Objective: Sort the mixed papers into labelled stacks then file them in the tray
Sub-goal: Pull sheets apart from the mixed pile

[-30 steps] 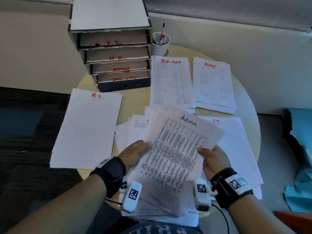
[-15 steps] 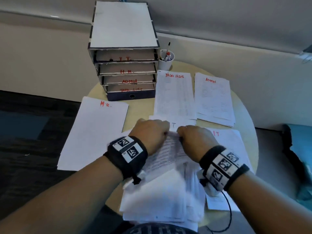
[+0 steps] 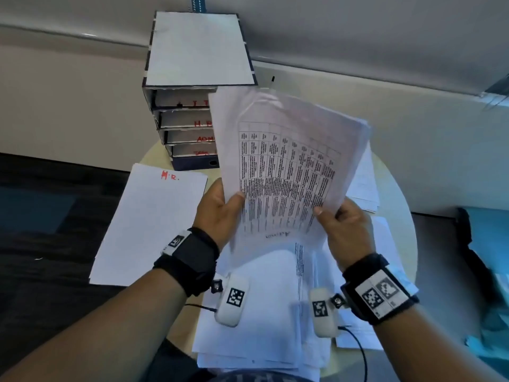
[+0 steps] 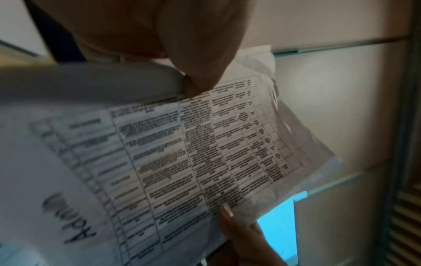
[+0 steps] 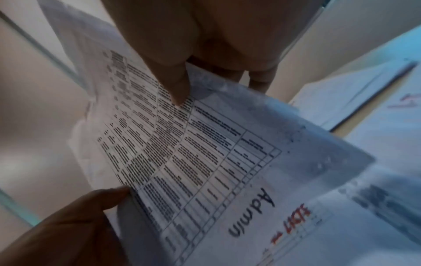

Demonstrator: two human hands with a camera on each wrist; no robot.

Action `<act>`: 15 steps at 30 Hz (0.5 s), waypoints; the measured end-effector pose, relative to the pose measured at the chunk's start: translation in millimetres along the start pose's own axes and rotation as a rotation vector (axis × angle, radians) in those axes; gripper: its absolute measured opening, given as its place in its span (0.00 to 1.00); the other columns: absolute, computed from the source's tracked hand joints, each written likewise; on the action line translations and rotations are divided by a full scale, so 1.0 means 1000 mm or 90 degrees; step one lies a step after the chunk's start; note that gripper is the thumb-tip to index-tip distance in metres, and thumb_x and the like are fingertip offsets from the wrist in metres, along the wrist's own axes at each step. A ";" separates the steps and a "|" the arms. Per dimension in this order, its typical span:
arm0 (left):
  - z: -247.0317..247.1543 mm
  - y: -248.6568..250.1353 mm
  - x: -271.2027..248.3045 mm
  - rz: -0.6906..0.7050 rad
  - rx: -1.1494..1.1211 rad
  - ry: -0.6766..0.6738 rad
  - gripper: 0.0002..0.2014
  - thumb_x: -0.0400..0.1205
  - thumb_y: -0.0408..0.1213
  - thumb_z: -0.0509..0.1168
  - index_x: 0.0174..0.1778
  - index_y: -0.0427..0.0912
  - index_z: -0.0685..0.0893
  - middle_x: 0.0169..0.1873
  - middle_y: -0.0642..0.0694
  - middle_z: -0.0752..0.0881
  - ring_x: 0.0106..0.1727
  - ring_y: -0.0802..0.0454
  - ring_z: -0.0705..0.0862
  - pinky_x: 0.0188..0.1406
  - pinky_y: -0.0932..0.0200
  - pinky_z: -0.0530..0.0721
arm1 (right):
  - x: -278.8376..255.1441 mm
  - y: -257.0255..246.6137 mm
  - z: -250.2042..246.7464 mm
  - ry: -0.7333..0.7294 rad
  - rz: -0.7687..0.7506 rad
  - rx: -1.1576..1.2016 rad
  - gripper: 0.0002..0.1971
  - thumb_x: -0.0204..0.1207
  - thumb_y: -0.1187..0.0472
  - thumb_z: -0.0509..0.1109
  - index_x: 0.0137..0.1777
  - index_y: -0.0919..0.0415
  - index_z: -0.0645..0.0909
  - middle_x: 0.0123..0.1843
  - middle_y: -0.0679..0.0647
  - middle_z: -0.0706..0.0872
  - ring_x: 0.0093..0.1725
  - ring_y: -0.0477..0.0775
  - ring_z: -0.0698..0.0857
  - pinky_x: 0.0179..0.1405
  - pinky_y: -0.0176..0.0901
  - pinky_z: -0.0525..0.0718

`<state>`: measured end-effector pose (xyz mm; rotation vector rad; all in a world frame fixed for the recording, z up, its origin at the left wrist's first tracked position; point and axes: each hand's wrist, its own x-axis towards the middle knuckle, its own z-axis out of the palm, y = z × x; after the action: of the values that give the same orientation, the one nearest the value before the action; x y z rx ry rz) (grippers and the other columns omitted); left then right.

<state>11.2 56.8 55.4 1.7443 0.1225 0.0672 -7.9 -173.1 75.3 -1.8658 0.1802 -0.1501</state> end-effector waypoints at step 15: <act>0.002 -0.047 -0.016 0.019 0.090 0.025 0.08 0.86 0.27 0.60 0.58 0.42 0.73 0.48 0.53 0.81 0.46 0.74 0.80 0.42 0.80 0.75 | -0.015 0.022 0.029 0.038 0.121 0.059 0.09 0.73 0.66 0.79 0.50 0.54 0.88 0.46 0.44 0.93 0.45 0.42 0.91 0.48 0.43 0.91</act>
<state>-6.2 60.6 9.0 1.8863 0.1325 0.1171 -18.1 -149.4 46.1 -1.7428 0.3832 -0.0816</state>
